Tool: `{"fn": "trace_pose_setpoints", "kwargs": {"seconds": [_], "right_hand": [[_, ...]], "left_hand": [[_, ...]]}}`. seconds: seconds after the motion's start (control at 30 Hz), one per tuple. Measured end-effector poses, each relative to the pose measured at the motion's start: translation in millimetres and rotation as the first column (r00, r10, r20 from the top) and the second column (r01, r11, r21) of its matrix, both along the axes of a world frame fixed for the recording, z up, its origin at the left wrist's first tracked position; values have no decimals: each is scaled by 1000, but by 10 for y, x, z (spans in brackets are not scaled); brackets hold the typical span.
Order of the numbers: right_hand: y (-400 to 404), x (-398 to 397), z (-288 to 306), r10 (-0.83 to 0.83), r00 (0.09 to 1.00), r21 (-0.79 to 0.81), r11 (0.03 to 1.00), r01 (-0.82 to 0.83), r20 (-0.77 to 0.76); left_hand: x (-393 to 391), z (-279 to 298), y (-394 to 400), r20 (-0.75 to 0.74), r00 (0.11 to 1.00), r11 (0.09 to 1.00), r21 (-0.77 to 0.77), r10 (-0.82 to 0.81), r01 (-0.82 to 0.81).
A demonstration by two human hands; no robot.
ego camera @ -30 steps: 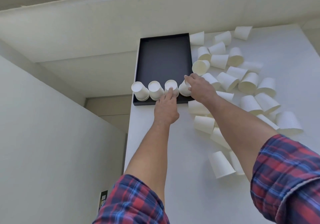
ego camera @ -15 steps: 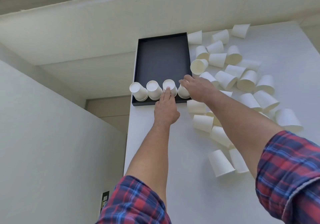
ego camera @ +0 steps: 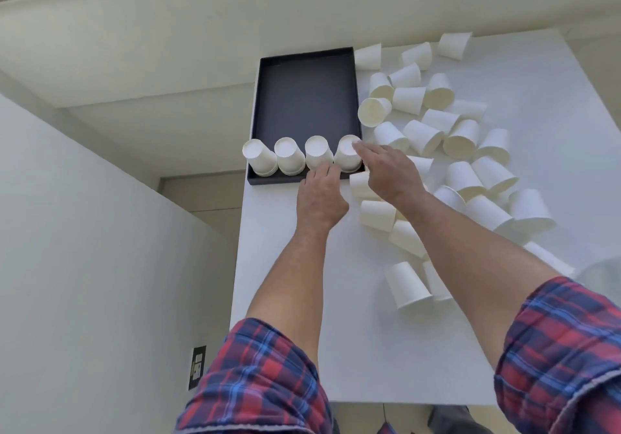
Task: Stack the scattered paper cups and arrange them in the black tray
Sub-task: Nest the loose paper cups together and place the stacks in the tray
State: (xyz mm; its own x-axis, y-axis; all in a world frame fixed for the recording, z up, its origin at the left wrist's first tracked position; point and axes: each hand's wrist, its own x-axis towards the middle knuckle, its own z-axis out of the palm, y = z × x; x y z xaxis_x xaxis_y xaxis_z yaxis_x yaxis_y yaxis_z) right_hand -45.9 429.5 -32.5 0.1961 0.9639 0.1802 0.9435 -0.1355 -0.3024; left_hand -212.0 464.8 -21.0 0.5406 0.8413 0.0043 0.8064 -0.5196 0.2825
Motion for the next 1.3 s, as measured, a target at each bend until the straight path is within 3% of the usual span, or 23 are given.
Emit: {"fn": "trace_pose_setpoints", "kwargs": {"seconds": [0.1, 0.4, 0.63, 0.77, 0.9, 1.2, 1.3], "right_hand": [[-375, -72, -13, 27, 999, 90, 996, -25, -25], [-1421, -432, 3, 52, 993, 188, 980, -72, 109], [-2019, -523, -89, -9, 993, 21, 1000, 7, 118], [-2188, -497, -160, 5, 995, -93, 996, 4, 104], [-2264, -469, -229, 102, 994, -187, 977, -105, -26], [-2384, -371, -265, 240, 955, -440, 849, -293, -172], [-2374, -376, -223, 228, 945, -444, 840, -313, -235]], "left_hand": [[14, -25, -294, 41, 999, 998, -55, -13, 15], [-131, -165, -1142, 86, 996, 984, -176, -23, 38], [-224, -231, -1604, -1, 998, 907, -418, 59, -54], [-211, -263, -1694, 19, 983, 780, -611, 181, -132], [-170, -262, -1703, 16, 959, 630, -757, 283, -174], [-167, -255, -1787, -35, 934, 518, -824, 356, -228], [-188, -260, -1785, -25, 911, 456, -860, 411, -229]]}}
